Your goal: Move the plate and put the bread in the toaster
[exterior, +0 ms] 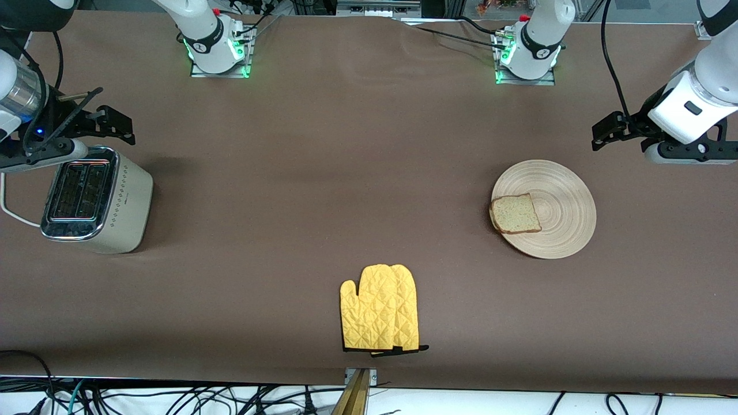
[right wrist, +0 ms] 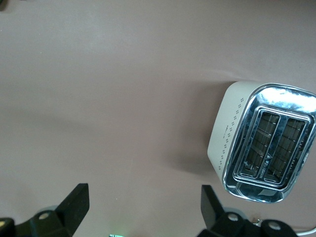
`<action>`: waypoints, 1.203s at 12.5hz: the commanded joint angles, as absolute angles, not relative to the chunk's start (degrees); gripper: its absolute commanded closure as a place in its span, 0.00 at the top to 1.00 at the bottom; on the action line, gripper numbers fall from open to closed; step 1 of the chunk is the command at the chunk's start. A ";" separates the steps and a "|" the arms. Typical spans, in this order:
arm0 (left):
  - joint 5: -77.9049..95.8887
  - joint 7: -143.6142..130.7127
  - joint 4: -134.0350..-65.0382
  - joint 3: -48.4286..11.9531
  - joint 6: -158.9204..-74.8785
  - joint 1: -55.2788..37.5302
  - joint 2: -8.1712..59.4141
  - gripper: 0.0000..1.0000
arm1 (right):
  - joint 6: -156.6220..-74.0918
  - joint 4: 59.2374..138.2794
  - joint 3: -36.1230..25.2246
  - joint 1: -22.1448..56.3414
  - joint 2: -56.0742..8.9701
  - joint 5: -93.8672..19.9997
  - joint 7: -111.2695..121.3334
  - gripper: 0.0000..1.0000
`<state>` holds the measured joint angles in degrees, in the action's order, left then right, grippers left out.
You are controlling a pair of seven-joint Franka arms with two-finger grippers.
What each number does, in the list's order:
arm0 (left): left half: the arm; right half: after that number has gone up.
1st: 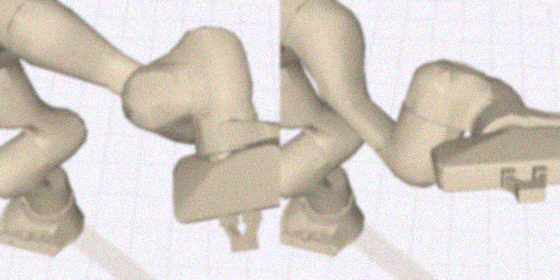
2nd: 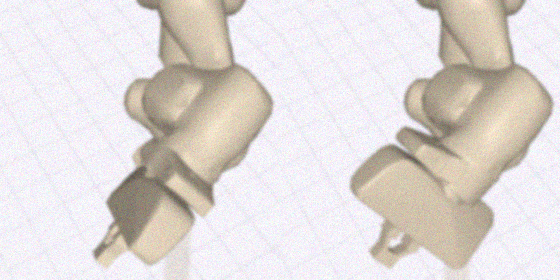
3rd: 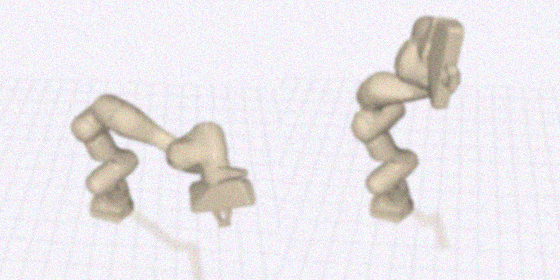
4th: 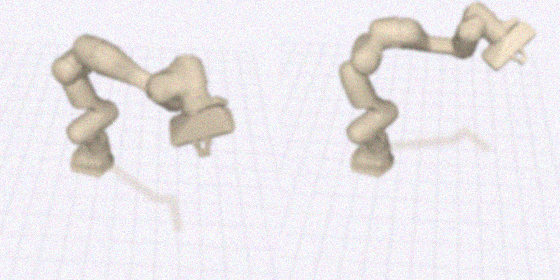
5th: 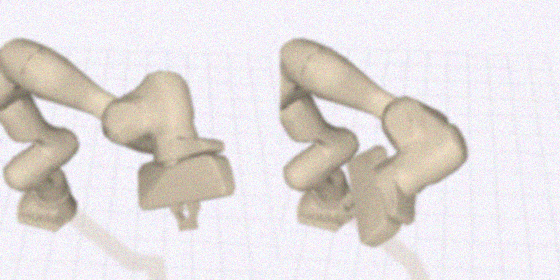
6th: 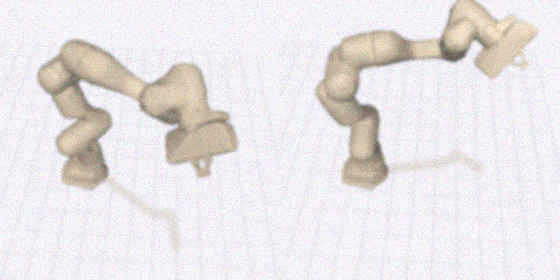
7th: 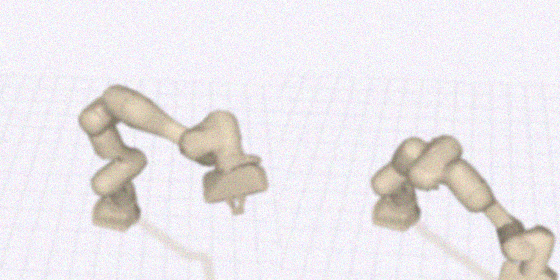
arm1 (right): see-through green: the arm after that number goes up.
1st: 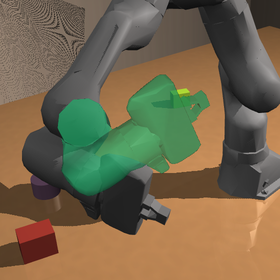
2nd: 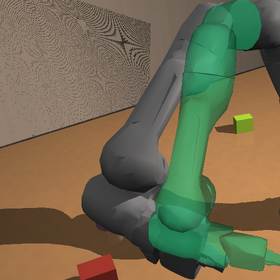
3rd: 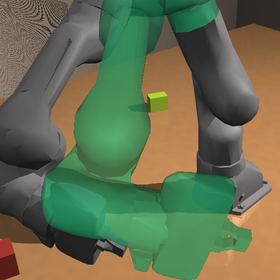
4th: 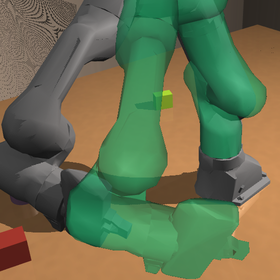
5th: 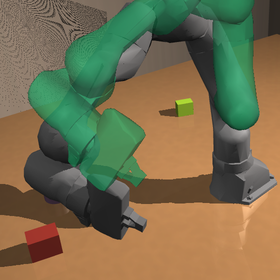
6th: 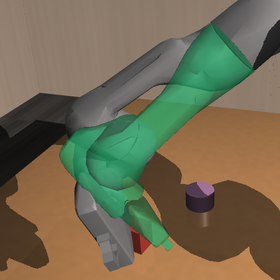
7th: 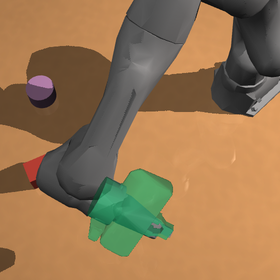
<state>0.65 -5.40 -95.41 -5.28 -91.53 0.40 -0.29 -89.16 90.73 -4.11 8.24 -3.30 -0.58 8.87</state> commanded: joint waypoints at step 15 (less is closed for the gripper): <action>-0.62 -5.98 -94.22 -5.63 -90.18 0.62 -0.26 1.00 | -89.65 90.35 -3.69 8.00 -2.99 -1.23 9.40 1.00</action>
